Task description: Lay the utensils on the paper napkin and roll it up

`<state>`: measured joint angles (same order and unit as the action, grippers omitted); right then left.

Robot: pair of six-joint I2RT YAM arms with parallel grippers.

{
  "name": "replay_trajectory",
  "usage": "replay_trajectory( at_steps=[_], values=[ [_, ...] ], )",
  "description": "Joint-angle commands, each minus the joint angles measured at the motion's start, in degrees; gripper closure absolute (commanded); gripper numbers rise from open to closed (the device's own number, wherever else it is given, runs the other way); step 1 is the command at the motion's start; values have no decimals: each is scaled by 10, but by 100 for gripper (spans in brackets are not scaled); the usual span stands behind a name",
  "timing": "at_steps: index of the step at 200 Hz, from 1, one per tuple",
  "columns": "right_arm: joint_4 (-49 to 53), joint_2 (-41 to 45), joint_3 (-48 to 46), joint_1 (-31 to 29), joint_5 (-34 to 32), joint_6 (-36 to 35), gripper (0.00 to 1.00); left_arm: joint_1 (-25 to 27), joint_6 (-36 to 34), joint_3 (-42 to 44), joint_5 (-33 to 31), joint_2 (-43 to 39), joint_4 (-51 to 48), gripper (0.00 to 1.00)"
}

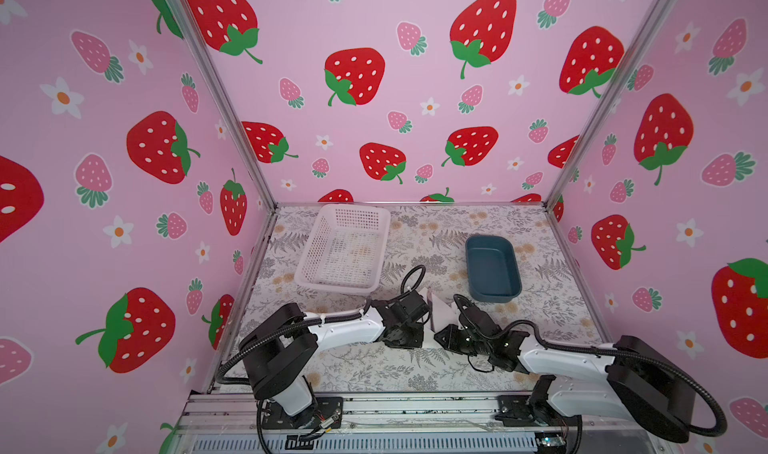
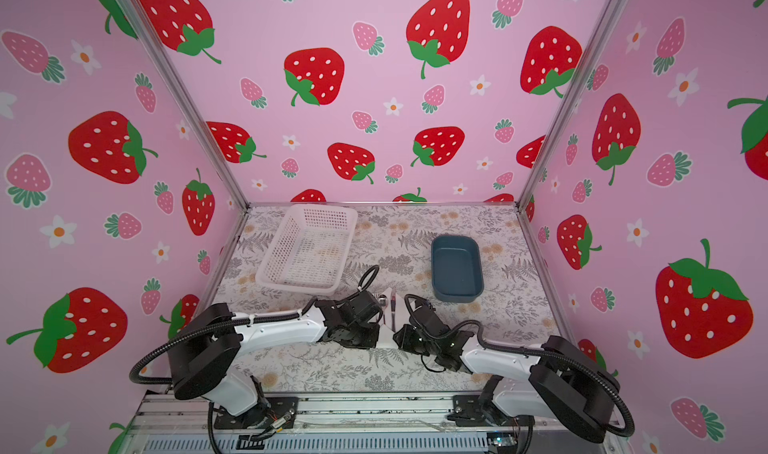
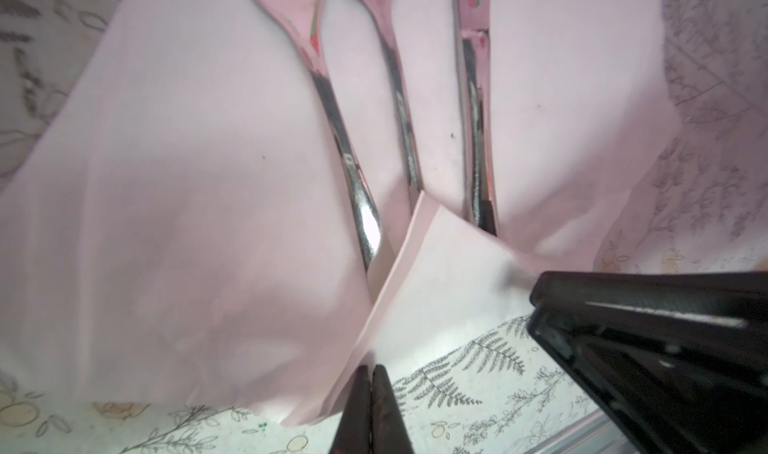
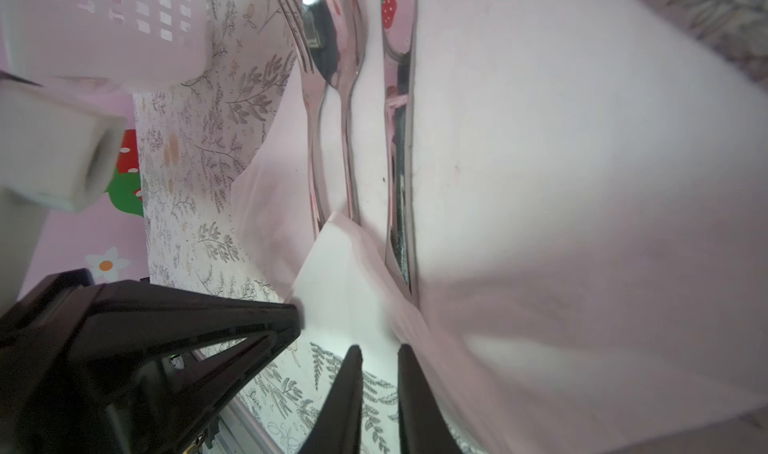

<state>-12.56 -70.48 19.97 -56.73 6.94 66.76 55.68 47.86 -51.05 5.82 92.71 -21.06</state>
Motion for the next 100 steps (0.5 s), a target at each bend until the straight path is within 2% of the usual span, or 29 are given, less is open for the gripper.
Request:
replay_trajectory(
  at_steps=[1,28,54,100],
  values=[
    [-10,10,-3,-2,10,-9,80,2,-3,-11,-19,14,-8,93],
    [-40,-7,7,-8,48,-27,79,2,-11,-18,-24,17,-3,93],
    [-36,-44,31,-22,57,-41,80,2,-15,-22,-31,20,-5,93],
    [-20,-91,50,-28,23,-30,83,1,-22,-25,-34,11,-4,93]
  ],
)
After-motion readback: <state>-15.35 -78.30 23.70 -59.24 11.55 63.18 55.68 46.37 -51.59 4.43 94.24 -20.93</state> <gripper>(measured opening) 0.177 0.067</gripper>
